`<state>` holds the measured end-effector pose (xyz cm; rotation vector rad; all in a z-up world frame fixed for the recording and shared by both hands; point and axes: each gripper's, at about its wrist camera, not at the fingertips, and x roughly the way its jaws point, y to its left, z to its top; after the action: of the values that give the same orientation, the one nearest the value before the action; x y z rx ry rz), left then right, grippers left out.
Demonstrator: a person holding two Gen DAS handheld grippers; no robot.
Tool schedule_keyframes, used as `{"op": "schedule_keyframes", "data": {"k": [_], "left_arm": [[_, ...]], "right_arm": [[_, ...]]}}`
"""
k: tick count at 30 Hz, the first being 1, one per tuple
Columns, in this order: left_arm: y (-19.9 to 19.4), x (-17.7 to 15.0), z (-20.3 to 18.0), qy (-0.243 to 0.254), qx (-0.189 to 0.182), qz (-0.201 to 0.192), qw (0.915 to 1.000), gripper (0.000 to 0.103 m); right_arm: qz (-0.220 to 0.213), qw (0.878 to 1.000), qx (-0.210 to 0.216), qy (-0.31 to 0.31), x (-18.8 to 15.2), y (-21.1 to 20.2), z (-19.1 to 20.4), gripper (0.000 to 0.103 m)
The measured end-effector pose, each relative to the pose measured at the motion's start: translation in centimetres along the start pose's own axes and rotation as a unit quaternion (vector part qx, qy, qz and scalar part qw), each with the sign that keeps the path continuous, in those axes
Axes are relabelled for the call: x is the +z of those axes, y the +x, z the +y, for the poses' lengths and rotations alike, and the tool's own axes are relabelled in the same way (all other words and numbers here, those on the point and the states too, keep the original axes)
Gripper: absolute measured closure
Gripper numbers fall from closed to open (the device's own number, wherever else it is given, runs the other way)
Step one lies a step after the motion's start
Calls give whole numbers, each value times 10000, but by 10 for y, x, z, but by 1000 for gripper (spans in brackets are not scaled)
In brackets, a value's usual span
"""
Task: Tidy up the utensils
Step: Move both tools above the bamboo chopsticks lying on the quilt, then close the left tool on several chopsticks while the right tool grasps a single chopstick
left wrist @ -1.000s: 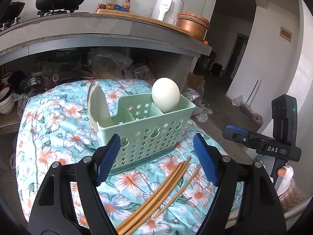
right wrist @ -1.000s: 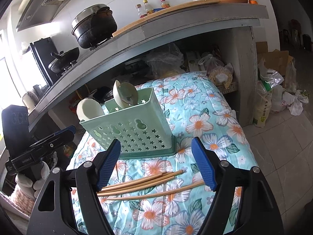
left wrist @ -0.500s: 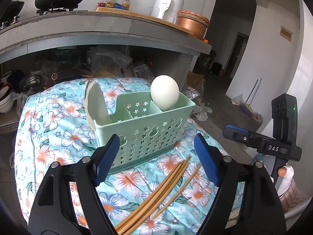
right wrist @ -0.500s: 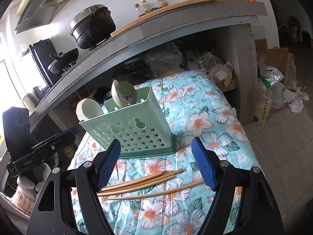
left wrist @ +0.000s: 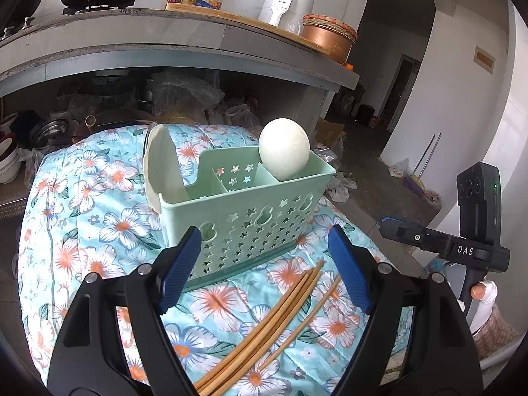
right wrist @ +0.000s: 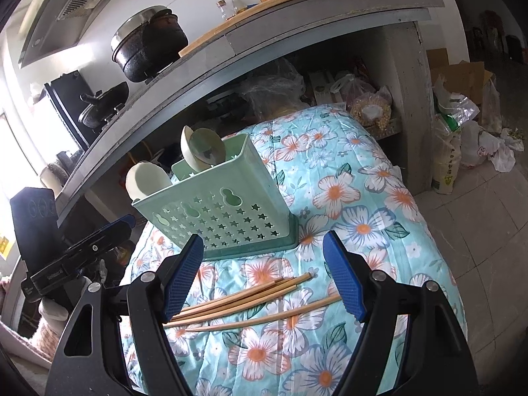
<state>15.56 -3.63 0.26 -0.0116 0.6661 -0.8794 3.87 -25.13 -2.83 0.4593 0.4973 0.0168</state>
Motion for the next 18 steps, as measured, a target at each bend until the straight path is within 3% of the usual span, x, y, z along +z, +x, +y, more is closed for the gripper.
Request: {"op": "schedule_keyframes", "data": {"k": [12, 18], "left_arm": [[9, -8, 12, -45, 44, 156, 9999, 28], [20, -26, 11, -23, 29, 419, 9991, 28]], "right_arm": [[466, 9971, 216, 563, -25, 3, -22, 30], [928, 9872, 520, 1190, -50, 15, -41, 30]]}}
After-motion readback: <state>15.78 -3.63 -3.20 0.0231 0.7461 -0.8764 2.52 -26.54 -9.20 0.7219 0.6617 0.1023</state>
